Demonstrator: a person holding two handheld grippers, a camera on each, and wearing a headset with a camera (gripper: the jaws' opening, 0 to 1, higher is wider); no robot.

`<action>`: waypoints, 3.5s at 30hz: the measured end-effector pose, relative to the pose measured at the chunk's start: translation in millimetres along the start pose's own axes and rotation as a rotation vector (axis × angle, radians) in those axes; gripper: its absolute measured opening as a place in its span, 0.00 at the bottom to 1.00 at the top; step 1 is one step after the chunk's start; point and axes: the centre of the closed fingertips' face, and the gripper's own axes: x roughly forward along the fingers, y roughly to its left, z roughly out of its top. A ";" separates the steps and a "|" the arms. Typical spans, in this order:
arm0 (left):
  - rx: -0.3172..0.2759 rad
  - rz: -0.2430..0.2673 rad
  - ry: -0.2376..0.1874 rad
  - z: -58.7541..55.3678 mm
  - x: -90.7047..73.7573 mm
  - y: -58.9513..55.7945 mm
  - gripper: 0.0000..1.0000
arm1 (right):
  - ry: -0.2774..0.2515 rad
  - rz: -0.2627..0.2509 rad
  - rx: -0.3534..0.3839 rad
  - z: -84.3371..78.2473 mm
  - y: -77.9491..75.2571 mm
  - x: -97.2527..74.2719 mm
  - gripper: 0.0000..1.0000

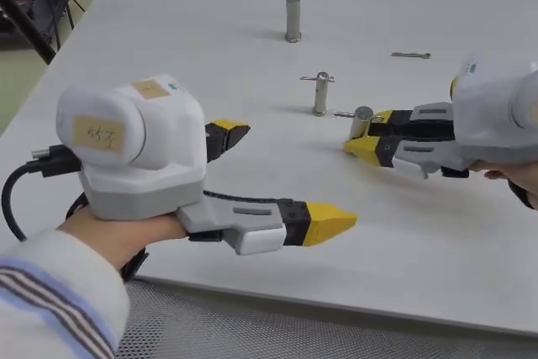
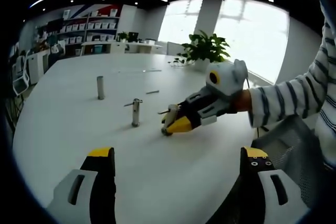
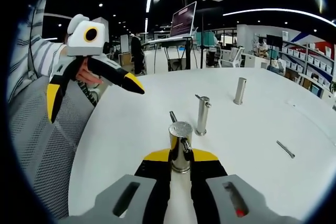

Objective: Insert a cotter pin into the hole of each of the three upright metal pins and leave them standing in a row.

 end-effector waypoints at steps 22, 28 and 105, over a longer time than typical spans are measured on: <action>-0.046 0.016 0.008 -1.5 -2.8 3.0 0.98 | -0.015 -0.028 0.038 -9.6 -62.8 -22.6 0.08; -0.049 0.022 0.016 -1.7 -3.7 4.7 0.98 | -0.021 -0.035 0.049 -14.3 -67.5 -23.9 0.08; -0.068 0.037 -0.065 34.2 -33.2 30.8 0.94 | -0.030 -0.327 0.335 27.3 -24.4 -123.1 0.98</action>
